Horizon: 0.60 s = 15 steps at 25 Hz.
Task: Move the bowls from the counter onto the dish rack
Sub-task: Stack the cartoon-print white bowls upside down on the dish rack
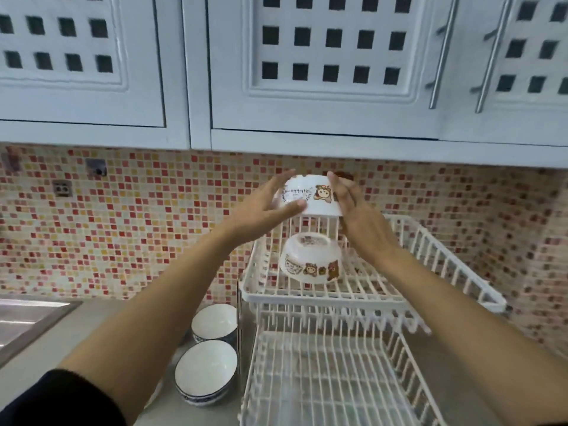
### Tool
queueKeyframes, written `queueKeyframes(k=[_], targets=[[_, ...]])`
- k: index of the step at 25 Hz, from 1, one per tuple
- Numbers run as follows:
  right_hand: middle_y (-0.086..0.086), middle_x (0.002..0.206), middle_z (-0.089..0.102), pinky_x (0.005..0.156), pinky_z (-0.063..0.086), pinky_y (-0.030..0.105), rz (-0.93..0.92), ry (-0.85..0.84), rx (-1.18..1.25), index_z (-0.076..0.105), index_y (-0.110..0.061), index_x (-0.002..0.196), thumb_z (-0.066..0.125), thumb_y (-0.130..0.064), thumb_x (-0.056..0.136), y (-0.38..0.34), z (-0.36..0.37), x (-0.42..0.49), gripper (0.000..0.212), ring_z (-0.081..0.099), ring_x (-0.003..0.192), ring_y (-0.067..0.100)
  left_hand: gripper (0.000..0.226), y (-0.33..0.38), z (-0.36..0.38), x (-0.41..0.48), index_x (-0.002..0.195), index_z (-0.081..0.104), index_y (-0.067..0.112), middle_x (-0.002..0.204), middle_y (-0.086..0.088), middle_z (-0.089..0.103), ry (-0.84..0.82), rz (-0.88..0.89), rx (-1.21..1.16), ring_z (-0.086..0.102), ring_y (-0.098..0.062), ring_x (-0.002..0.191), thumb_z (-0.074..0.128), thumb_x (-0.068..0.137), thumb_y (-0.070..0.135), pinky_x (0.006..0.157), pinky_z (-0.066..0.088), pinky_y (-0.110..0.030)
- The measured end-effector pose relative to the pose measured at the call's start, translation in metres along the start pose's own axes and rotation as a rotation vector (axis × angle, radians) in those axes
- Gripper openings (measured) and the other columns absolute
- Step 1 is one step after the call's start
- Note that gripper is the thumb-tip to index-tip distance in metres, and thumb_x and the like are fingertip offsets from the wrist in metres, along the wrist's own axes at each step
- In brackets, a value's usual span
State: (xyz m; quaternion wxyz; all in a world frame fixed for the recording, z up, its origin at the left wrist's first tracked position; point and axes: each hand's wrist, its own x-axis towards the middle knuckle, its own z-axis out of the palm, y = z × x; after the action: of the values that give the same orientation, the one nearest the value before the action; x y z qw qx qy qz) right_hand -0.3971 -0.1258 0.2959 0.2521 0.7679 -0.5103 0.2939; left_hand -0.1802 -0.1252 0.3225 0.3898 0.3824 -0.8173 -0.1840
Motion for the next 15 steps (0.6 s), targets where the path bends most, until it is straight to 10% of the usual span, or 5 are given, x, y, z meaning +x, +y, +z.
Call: queueKeyframes(k=[3,5,9,15], targets=[[0.004,0.154,0.014,0.086,0.054,0.048,0.073,-0.080,0.188,-0.008,-0.035,0.148,0.058,-0.032,0.090,0.025,0.008,-0.006,0.088,0.058,0.103,0.027,0.065,-0.004,0.021,0.017,0.135,0.034,0.032,0.138,-0.010,0.050,-0.003,-0.036,0.000,0.059,-0.028,0.113,0.060,0.080,0.055,0.093,0.052,-0.050],[-0.001,0.159,0.002,0.108,0.035,0.052,0.148,-0.209,0.415,-0.008,-0.040,0.147,0.061,-0.042,0.085,0.037,0.008,-0.012,0.092,0.029,0.138,0.029,0.063,-0.010,0.030,0.023,0.129,0.037,0.032,0.133,-0.011,0.053,-0.040,-0.062,-0.054,0.062,-0.029,0.109,0.065,0.076,0.052,0.088,0.055,-0.051],[-0.004,0.159,-0.004,0.105,0.037,0.034,0.243,-0.471,0.696,-0.009,-0.038,0.148,0.063,-0.005,0.082,0.040,0.012,-0.021,0.103,0.017,0.144,0.025,0.079,-0.027,0.045,0.027,0.129,0.033,0.039,0.135,-0.013,0.046,-0.112,-0.115,0.010,0.053,-0.032,0.118,0.071,0.063,0.061,0.089,0.053,-0.053],[0.001,0.158,0.008,0.110,0.034,0.042,0.271,-0.552,0.639,0.002,-0.032,0.149,0.054,-0.045,0.090,0.038,0.034,-0.012,0.080,0.036,0.128,0.020,0.074,-0.042,0.062,0.032,0.136,0.036,0.026,0.145,-0.006,0.029,-0.103,-0.163,0.222,0.030,-0.029,0.133,0.074,0.074,0.038,0.108,0.034,-0.042]])
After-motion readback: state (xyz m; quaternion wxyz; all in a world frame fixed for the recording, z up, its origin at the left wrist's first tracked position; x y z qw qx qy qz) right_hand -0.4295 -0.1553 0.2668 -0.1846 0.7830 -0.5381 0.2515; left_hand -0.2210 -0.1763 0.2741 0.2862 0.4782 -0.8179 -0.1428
